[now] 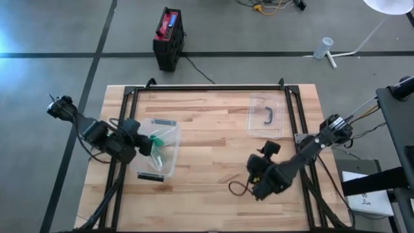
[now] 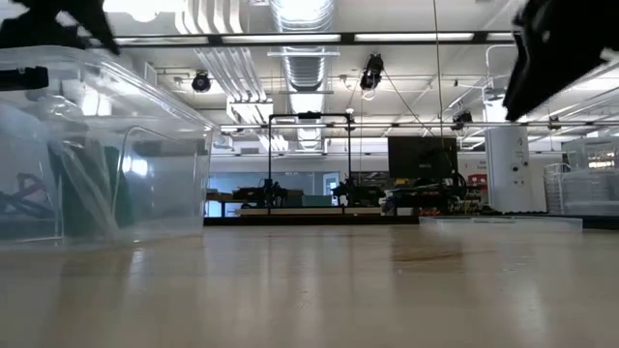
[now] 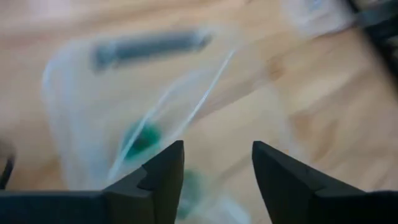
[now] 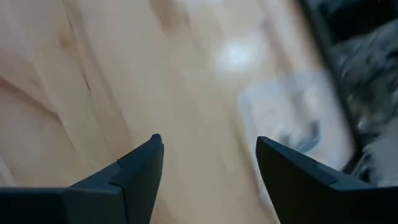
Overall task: Roll bandage
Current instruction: Close the transparent bin
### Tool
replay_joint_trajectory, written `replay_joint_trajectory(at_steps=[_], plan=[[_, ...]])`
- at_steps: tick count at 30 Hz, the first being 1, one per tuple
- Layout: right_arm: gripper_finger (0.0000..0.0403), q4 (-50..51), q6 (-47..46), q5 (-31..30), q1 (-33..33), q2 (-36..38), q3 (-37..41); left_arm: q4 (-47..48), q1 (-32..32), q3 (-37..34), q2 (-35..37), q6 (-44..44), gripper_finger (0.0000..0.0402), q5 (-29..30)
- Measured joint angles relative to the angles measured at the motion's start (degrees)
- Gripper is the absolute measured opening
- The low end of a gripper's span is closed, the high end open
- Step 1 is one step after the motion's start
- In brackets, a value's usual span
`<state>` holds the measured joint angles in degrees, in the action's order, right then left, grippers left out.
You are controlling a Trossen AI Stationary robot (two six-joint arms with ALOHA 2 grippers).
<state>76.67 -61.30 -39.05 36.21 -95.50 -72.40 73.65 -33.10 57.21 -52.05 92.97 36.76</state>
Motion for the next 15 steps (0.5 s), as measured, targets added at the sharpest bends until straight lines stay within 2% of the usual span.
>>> replay_joint_trajectory(at_steps=[3,6,10,15], plan=[[0.0235,-6.7,0.6,5.4,-3.9,3.0,6.5,-2.8,-0.1,3.9,-0.6,-8.3,0.0194,6.9],[0.0223,-13.6,0.4,6.0,-8.8,7.0,11.5,-5.5,0.0,7.7,-1.6,-17.7,0.0201,10.4],[0.0216,-22.1,2.3,5.5,-16.5,10.2,17.5,-6.5,-0.1,12.7,-3.4,-30.8,0.0203,10.7],[0.0225,-28.6,4.7,9.3,-25.3,10.1,22.1,-6.3,-0.2,16.5,-5.0,-38.1,0.0196,10.8]])
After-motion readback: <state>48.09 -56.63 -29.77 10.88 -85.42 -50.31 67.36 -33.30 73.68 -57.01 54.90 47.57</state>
